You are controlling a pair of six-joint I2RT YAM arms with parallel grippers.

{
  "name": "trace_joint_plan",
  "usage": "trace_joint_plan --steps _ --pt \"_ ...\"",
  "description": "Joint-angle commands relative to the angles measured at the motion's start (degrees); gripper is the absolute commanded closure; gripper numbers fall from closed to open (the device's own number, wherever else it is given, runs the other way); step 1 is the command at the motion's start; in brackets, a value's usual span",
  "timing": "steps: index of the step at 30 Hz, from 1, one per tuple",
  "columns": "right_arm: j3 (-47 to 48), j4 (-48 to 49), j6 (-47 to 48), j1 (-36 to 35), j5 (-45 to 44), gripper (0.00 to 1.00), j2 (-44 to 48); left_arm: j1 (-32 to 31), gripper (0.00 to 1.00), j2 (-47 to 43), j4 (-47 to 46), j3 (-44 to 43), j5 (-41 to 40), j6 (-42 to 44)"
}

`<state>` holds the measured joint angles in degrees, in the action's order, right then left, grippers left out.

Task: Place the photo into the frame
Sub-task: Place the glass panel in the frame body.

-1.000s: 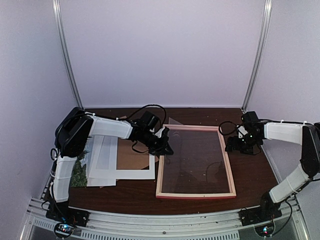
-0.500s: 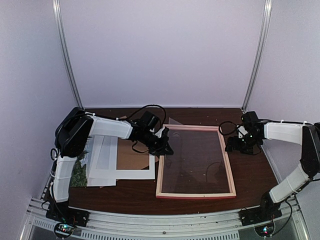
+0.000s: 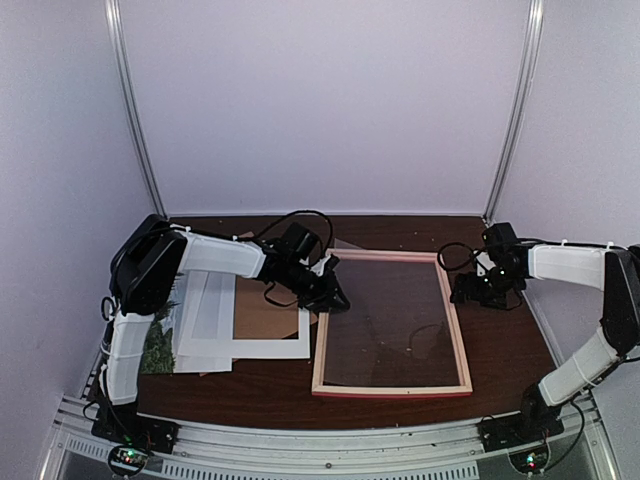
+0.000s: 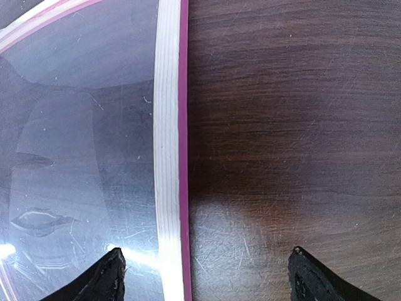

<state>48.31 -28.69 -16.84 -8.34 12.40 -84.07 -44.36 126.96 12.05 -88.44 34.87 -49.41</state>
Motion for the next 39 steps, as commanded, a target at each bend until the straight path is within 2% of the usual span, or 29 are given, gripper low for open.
trace_joint_plan --steps 1,7,15,27,39 --pt "0.5 0.3 0.2 -0.4 -0.4 0.11 0.3 -0.5 0.80 -1.6 -1.7 -0.7 1.6 0.1" --pt "1.5 1.0 0.6 -2.1 1.2 0.11 0.6 -0.6 0.69 -2.0 -1.6 -0.7 1.5 0.2" --pt "5.6 2.8 0.0 -10.4 4.1 0.11 -1.3 -0.8 0.59 -2.1 -1.4 -0.8 1.4 0.1" --pt "9.6 9.3 -2.9 -16.0 13.7 0.12 -12.3 -1.0 0.57 -2.5 -1.3 0.0 0.7 0.5" --pt "9.0 10.8 -3.2 -16.0 14.0 0.13 -16.7 -1.0 0.53 -3.3 -0.6 0.5 0.1 1.3"
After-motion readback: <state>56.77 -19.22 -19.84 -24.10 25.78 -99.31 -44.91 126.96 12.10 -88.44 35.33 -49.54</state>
